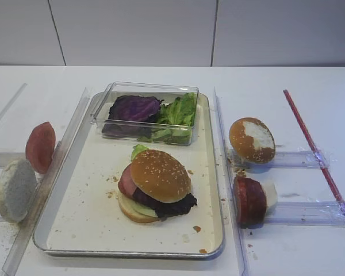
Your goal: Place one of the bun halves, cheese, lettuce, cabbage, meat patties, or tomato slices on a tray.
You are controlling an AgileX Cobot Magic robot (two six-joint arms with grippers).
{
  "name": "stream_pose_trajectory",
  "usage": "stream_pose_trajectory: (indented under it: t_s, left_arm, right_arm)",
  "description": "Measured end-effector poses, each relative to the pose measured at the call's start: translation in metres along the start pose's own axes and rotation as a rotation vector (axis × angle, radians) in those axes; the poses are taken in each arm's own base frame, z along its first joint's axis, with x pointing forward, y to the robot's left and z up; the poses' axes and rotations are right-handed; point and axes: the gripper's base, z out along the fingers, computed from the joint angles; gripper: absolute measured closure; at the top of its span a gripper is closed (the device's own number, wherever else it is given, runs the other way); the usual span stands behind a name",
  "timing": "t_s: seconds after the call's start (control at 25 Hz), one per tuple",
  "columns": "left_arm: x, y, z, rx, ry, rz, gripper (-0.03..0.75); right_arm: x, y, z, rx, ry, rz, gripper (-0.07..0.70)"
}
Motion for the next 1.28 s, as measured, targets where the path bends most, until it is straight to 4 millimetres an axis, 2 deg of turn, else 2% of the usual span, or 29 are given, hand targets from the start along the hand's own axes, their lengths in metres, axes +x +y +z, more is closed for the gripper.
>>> stream_pose_trajectory:
  t_s: [1.28]
  left_arm:
    - [0.0000,0.0000,0.0000,0.000,0.000,0.000,0.365]
  right_arm:
    - [0.0000,0.0000,0.0000,0.000,0.000,0.000,0.364]
